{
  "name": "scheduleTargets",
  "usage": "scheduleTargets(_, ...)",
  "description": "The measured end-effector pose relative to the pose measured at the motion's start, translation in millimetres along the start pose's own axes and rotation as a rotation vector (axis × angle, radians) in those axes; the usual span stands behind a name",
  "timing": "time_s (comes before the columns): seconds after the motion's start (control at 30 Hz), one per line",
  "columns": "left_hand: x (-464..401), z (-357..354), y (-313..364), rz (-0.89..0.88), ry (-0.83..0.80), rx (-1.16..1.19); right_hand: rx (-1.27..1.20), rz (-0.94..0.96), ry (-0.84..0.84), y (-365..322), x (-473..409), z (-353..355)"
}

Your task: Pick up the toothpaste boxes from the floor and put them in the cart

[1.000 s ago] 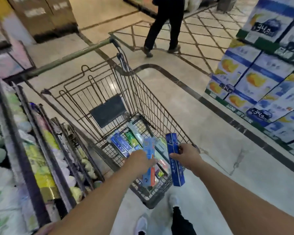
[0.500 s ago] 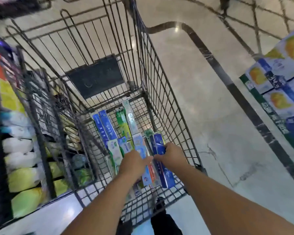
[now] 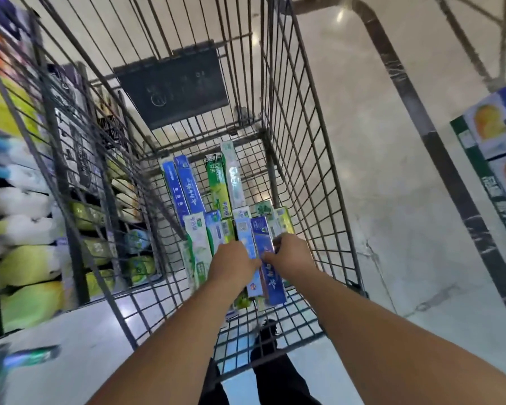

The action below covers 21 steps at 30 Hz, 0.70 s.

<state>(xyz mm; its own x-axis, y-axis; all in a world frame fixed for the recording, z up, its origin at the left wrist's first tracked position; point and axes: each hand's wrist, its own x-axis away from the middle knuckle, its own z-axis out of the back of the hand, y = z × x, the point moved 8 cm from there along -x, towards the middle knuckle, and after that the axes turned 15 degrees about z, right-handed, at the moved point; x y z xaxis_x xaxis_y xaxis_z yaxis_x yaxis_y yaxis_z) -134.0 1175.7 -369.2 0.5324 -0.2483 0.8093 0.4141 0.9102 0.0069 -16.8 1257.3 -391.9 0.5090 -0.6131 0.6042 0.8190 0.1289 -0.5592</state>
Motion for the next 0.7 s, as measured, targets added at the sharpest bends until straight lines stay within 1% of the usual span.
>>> scheduleTargets(0.1,12.7,9.0,-3.8,-0.053,-0.016,0.006,-0.033,-0.003,-0.020,-4.2,7.9,6.3)
scheduleTargets(0.2,39.0,34.8,-16.1,-0.108,0.010,0.052,-0.050,0.007,-0.023,-16.1,25.0,25.3)
scheduleTargets(0.27,55.9,55.7,-32.9,-0.101,0.024,0.007,-0.066,0.014,-0.027,-27.4,43.0,41.7)
scheduleTargets(0.33,73.3,79.2,-49.8,-0.102,0.024,-0.035,-0.029,0.051,-0.048,-43.6,65.8,58.3)
scheduleTargets(0.43,115.8,123.1,-74.3,-0.116,0.019,-0.043,0.070,0.170,-0.103,-78.5,97.8,77.6)
scheduleTargets(0.57,177.4,175.7,-116.6,-0.095,0.056,-0.006,0.107,0.330,-0.176,-137.7,130.2,92.7)
scheduleTargets(0.63,204.6,194.9,-138.1,-0.087,0.077,0.022,0.231,0.432,-0.202,-168.4,146.3,98.1)
scheduleTargets(0.7,226.5,207.2,-157.3,-0.089,0.132,-0.013,0.408,0.552,-0.198,-197.5,161.8,101.4)
